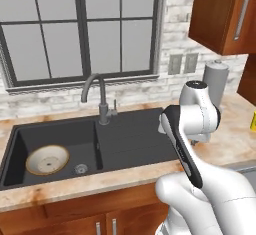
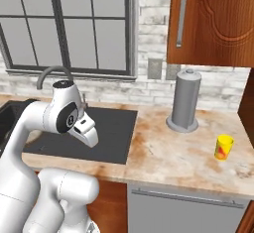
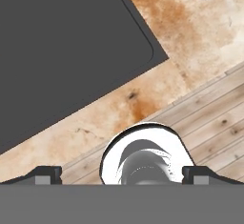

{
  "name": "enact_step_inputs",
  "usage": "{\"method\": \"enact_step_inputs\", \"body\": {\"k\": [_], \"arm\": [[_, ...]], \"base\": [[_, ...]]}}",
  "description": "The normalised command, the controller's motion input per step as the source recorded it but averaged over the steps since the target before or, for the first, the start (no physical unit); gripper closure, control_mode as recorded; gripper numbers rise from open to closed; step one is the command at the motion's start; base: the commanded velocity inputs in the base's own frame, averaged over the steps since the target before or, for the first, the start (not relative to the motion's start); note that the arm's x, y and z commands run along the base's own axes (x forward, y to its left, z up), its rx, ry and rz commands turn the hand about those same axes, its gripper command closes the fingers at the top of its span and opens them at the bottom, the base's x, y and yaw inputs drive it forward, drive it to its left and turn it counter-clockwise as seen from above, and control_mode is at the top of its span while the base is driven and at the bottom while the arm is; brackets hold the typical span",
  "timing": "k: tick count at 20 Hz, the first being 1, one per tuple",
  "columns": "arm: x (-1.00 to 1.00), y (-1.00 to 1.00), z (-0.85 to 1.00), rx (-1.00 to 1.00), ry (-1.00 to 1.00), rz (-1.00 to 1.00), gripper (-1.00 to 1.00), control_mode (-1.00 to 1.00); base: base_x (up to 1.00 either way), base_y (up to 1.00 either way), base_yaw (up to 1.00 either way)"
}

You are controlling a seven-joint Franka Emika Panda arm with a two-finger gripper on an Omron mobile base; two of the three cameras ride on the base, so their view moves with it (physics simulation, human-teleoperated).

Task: Remove the orange and orange from the sink. Then move the bowl and cup from the counter to the sink for washing.

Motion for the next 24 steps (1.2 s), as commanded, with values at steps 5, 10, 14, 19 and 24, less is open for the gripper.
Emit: {"method": "enact_step_inputs", "body": {"k": [5,10,14,19,24], "arm": [[0.0,0.0,0.0,0.0,0.0,0.0,-1.0,1.0],[0.0,0.0,0.0,0.0,0.0,0.0,-1.0,1.0],[0.0,0.0,0.0,0.0,0.0,0.0,-1.0,1.0],[0.0,0.0,0.0,0.0,0.0,0.0,-1.0,1.0],[0.0,0.0,0.0,0.0,0.0,0.0,-1.0,1.0]], "base": [[0.1,-0.36,0.06],[0.11,-0.34,0.07],[0.12,-0.27,0.03],[0.22,-0.1,0.0],[0.36,-0.05,0.0]]}}
